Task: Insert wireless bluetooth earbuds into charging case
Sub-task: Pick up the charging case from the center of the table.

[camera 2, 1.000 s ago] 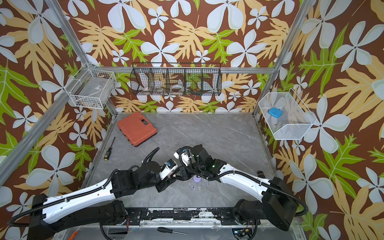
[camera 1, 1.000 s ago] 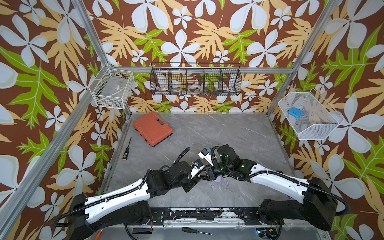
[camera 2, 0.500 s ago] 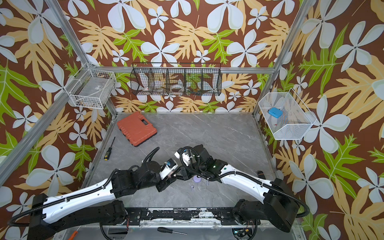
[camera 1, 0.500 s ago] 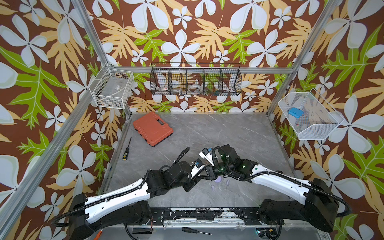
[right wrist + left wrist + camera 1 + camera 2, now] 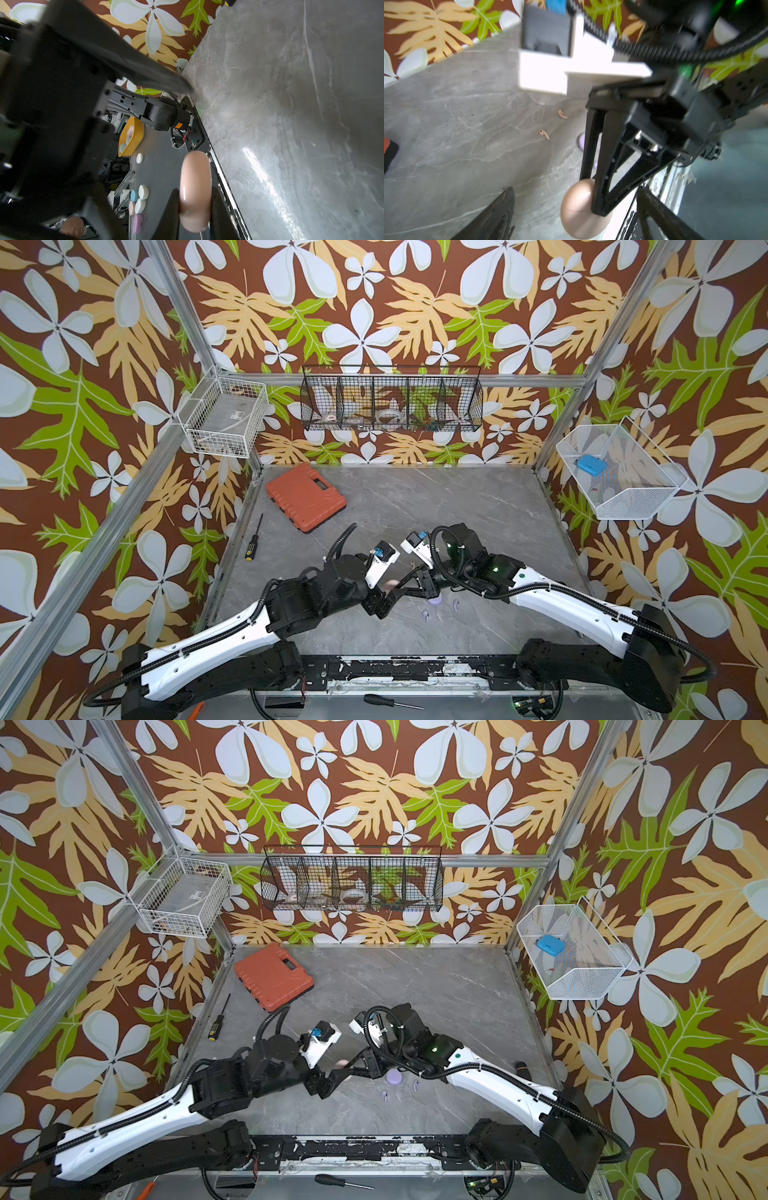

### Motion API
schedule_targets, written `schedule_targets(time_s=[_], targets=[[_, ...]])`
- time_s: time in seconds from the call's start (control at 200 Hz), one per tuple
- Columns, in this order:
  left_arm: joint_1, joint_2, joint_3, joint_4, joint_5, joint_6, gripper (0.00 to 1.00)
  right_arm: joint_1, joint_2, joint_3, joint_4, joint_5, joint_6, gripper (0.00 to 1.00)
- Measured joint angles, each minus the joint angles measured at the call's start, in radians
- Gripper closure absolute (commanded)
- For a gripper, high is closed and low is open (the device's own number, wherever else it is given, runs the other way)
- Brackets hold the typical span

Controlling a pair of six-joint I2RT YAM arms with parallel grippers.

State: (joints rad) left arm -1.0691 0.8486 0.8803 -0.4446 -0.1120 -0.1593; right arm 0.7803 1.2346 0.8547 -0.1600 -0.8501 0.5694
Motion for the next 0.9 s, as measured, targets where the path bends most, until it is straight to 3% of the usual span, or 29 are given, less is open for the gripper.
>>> schedule_targets(time_s=[0.215,0.44,0.691,0.901], targets=[[0.008,-0.098,0.008,-0.051,0.085,-0.107,0.09,-0.011,-0.058,0.085,-0.11,0.013,-0.069,1.0],[0.151,-0.131,-0.026,-0.097,0.321,-0.162,0.11,-0.011,-0.112,0.108,-0.146,0.017,-0.098,1.0],[0.167,-0.097,-0.068,-0.018,0.585,-0.191,0.18,-0.01,-0.148,0.106,-0.146,0.005,-0.1,1.0],[0.169,-0.053,-0.072,0.048,0.68,-0.197,0.26,0.001,-0.158,0.087,-0.142,-0.01,-0.101,1.0]])
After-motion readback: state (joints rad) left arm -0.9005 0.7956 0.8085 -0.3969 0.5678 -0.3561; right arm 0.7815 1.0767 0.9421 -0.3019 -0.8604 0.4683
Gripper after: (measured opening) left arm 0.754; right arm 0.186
